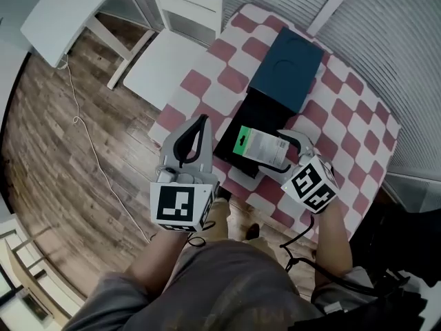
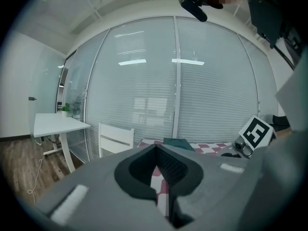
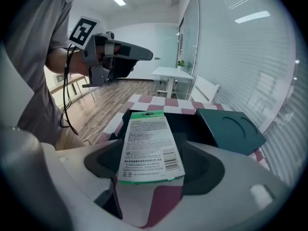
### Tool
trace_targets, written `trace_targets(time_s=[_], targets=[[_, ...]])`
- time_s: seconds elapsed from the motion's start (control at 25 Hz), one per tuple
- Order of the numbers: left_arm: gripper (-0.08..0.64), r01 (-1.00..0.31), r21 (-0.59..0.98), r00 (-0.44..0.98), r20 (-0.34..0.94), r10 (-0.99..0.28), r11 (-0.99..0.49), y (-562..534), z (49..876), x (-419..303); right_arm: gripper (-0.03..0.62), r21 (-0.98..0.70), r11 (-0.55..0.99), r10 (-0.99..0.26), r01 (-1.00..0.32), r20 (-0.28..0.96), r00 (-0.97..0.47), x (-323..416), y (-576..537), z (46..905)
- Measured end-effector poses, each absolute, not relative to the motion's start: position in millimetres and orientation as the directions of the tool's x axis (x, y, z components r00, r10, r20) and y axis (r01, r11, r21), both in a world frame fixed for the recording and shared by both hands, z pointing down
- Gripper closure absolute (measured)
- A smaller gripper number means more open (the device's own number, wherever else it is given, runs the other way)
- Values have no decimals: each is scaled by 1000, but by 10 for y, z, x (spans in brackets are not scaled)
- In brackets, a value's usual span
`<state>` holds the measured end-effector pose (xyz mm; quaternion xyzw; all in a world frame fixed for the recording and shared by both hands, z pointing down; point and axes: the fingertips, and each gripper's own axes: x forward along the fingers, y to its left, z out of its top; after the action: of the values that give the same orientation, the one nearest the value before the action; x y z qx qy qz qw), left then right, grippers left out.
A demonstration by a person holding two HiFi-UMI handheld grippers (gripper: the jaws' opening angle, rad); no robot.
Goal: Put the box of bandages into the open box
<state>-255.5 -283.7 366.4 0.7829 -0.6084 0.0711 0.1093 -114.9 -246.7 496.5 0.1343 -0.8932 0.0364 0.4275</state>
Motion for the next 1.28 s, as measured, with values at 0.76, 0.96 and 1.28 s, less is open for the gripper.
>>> trace_targets(time_s=[0.76, 0.96, 1.28], targets=[[560, -969, 117, 245, 304, -921, -219, -3155, 3931, -2711, 169, 72, 994, -110, -88, 810, -576, -1415, -2702, 5255], [560, -965, 123, 260, 299, -918, -233, -3107, 3928, -2667, 129, 222, 959, -282, -176, 809, -517, -1299, -2968, 5234], [560, -959, 134, 278, 292, -915, -249, -3057, 3892, -2620, 130, 219, 952, -302, -215, 792, -530, -1231, -2934, 5081]])
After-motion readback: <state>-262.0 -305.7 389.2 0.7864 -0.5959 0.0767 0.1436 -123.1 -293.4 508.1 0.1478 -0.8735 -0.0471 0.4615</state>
